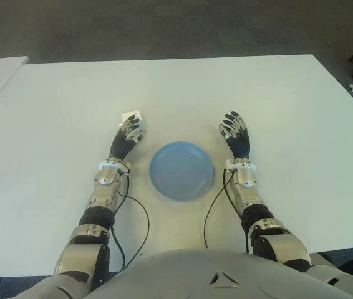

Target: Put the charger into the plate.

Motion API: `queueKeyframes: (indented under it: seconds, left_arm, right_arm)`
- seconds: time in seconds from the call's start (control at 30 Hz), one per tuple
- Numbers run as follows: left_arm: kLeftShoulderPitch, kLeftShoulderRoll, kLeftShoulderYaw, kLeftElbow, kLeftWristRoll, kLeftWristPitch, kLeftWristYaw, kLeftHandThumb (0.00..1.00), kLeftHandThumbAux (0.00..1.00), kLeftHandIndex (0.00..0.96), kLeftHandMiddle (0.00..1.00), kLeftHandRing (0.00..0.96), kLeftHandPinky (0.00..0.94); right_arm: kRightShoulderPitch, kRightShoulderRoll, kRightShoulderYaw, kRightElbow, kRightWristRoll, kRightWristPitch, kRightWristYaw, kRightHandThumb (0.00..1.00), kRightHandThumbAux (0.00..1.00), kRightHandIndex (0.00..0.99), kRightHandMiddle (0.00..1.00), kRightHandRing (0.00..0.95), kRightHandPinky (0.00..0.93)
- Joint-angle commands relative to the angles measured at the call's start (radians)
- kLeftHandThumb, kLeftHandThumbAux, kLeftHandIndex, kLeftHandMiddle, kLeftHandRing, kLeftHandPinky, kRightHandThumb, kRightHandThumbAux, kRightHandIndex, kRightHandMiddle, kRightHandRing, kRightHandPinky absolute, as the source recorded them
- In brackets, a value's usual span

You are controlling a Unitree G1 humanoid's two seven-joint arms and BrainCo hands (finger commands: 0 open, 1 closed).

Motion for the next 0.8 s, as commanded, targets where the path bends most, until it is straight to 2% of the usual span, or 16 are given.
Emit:
queueKeyframes:
  seconds: [0.03,0.17,0.27,0.37,0.47,0.67,0.8]
  left_arm:
    - [0.059,0.054,-0.042,-0.095,0.080,0.100,-0.005,0.035,0.596,0.118,0.221,0.244,0.303]
    - [0.065,0.115,-0.064,-0.211,0.132,0.185,-0.039,0.037,0.593,0.162,0.284,0.320,0.390]
    - [0.067,0.162,-0.083,-0.307,0.198,0.259,-0.045,0.027,0.586,0.192,0.326,0.361,0.410]
    - [0.057,0.192,-0.115,-0.359,0.296,0.288,-0.005,0.018,0.580,0.235,0.359,0.386,0.421]
    - [0.041,0.206,-0.139,-0.397,0.371,0.315,0.023,0.005,0.577,0.286,0.396,0.410,0.423]
    - [0.023,0.217,-0.163,-0.456,0.467,0.370,0.057,0.000,0.577,0.329,0.417,0.419,0.406]
    - [0.020,0.221,-0.175,-0.477,0.538,0.393,0.115,0.000,0.571,0.350,0.424,0.418,0.399]
  right_arm:
    - [0.179,0.011,0.011,0.127,-0.028,0.060,-0.008,0.080,0.675,0.137,0.234,0.224,0.237]
    - [0.176,0.013,0.010,0.125,-0.023,0.059,-0.002,0.083,0.682,0.136,0.233,0.225,0.239]
    - [0.176,0.014,0.008,0.123,-0.021,0.059,-0.002,0.085,0.684,0.136,0.234,0.228,0.243]
    - [0.176,0.013,0.006,0.122,-0.020,0.064,-0.002,0.082,0.681,0.136,0.236,0.230,0.242]
    - [0.175,0.010,0.005,0.124,-0.019,0.069,-0.001,0.078,0.679,0.137,0.236,0.229,0.239]
    - [0.174,0.008,0.004,0.126,-0.019,0.070,-0.002,0.075,0.677,0.137,0.239,0.228,0.239]
    - [0.175,0.006,0.005,0.126,-0.021,0.069,-0.003,0.076,0.677,0.134,0.237,0.228,0.237]
